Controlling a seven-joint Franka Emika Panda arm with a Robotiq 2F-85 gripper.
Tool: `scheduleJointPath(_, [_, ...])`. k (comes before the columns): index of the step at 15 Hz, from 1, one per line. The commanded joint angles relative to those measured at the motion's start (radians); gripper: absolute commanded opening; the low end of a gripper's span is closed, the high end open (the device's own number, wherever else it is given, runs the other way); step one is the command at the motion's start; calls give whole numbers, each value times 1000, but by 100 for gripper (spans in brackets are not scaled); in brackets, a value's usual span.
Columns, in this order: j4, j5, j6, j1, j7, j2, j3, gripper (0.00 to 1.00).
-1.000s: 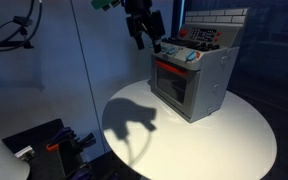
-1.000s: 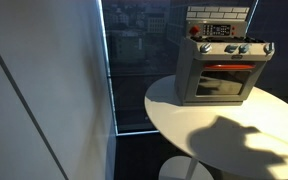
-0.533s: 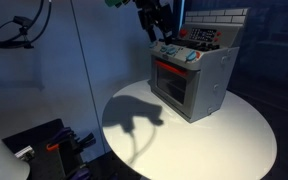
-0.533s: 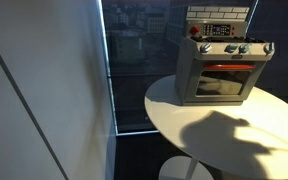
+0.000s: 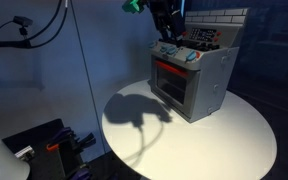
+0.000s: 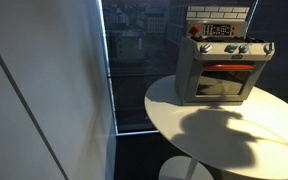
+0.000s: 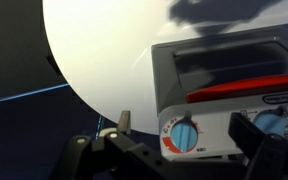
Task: Turn the knob on the right side of the stove to the right
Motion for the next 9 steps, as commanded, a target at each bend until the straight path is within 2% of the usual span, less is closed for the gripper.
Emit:
scheduleJointPath(1, [58,29,46,-11,36,70,2,100])
scheduleJointPath(4, [79,25,76,-16,55,105,-1,100])
scheduleJointPath(6, [44,21,77,-11,35,85,-1,100])
scheduleJointPath(9, [58,21,77,-11,37,97,-3,100])
